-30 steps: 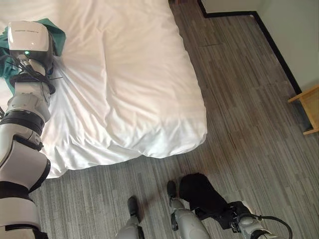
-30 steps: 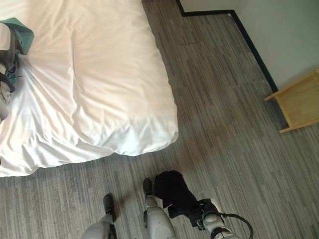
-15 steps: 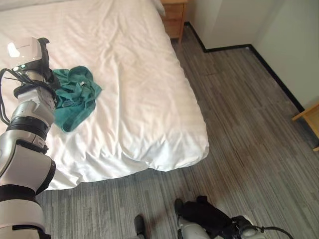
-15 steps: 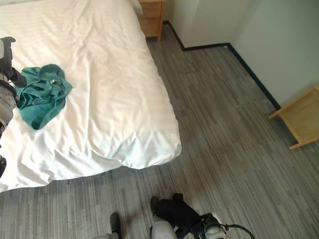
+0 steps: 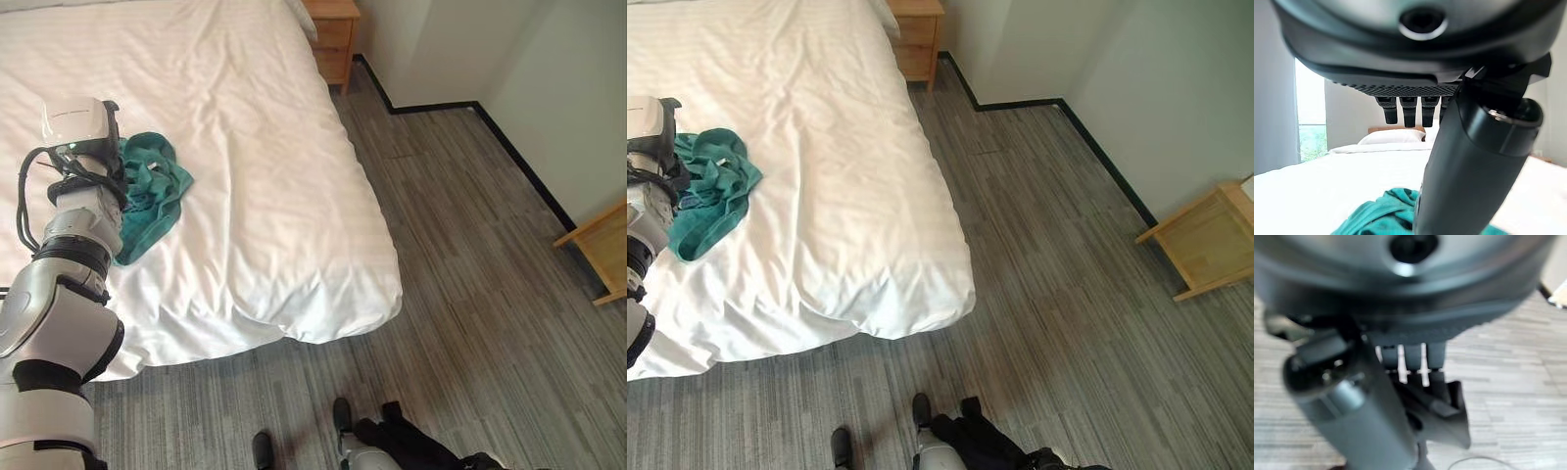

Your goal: Pick up bed clothes into laundry basket.

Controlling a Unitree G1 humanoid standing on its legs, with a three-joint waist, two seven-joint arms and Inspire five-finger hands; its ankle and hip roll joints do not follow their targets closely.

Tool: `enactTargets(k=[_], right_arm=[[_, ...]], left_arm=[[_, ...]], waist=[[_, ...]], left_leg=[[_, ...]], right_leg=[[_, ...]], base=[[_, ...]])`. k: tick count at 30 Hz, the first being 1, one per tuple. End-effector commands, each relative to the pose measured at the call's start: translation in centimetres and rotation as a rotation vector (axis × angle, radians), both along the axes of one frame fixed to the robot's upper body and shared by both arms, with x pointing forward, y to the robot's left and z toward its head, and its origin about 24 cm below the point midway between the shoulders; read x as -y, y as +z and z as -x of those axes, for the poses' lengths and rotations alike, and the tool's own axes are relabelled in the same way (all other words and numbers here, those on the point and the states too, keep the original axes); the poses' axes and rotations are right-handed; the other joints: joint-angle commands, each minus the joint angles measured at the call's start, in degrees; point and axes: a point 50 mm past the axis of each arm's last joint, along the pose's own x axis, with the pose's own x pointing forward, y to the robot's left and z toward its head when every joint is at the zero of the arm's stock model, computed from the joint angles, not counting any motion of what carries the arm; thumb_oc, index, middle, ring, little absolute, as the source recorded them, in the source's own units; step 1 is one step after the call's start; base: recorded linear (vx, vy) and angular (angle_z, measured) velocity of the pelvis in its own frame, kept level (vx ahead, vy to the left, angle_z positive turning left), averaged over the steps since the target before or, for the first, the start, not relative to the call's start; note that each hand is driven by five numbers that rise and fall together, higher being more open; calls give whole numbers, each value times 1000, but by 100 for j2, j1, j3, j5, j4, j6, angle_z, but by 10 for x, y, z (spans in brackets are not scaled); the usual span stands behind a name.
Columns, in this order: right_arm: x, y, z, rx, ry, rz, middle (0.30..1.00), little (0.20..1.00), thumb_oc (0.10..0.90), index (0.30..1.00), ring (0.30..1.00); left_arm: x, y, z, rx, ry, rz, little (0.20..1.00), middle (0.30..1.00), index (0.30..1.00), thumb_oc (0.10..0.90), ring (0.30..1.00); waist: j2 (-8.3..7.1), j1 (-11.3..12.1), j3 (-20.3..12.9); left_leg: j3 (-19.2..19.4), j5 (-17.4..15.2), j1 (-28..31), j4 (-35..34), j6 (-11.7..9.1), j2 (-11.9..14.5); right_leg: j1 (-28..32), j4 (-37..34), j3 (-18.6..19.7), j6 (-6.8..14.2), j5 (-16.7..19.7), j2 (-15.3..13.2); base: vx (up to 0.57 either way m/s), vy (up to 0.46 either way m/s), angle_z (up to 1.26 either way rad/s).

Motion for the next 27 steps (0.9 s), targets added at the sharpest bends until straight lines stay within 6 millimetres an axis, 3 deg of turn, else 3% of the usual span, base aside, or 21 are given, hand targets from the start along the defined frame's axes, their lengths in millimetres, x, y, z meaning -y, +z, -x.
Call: enactTargets(k=[1,3,4,5,6,7,10,15,20,27], right_arm=[[50,24,-8,5,14,188,300,300,400,300,300],[48,24,-9,19,18,189,300,300,400,300,300],[48,24,-10,27,16,191,300,300,400,300,300],[49,25,-11,36,11,195,300,300,400,300,300],[50,27,-14,48,12,199,300,300,400,300,300],[50,28,-18,58,14,202,300,300,400,300,300],[50,29,-22,65,16,206,300,300,400,300,300],[60,34,-21,57,5,225,300,300,400,300,300],[50,30,-24,61,30,198,300,300,400,300,300],[36,29,-39,107,53,165,300,300,400,300,300]], left_arm=[[-11,78,12,223,84,-124,900,900,900,800,900],[-17,73,16,207,110,-146,900,900,900,800,900],[-22,71,18,199,128,-150,858,858,858,772,858],[-29,69,22,185,148,-162,644,644,644,629,644],[-36,63,25,160,173,-170,340,340,340,427,340],[-42,57,28,142,194,-155,300,300,300,400,300],[-56,45,37,110,242,-128,300,300,300,400,300],[-59,67,43,179,249,-153,300,300,300,400,300],[-41,99,38,292,176,-226,300,300,300,400,300],[-9,121,28,417,53,-230,300,300,300,400,300]], waist=[[43,-77,699],[48,-109,814],[48,-122,833],[60,-142,846],[69,-147,845],[75,-154,833],[107,-122,780],[161,-38,687],[205,32,544],[231,111,373]], left_leg=[[-87,-68,-346,6,-340,161],[-66,-14,-533,6,-356,177],[-59,9,-622,6,-368,187],[-47,26,-714,6,-377,193],[-35,35,-787,6,-384,201],[-29,31,-829,6,-386,204],[-35,0,-799,6,-391,197],[-29,-107,-419,6,-398,152],[-74,-202,-28,6,-397,110],[-150,-318,411,6,-383,70]], right_leg=[[91,19,48,974,-326,-403],[-113,19,60,987,-277,-389],[-197,19,70,996,-270,-379],[-303,19,87,998,-253,-374],[-384,19,96,993,-245,-376],[-440,19,98,979,-238,-380],[-410,19,78,954,-258,-385],[-49,19,19,952,-365,-399],[365,19,-70,956,-477,-454],[850,19,-143,955,-595,-492]], base=[[-55,8,-4],[-68,7,0],[-75,3,-3],[-64,16,-3],[-61,20,-4],[-34,22,-6],[5,9,-16],[39,-5,-1],[55,-21,14],[34,-11,9]])
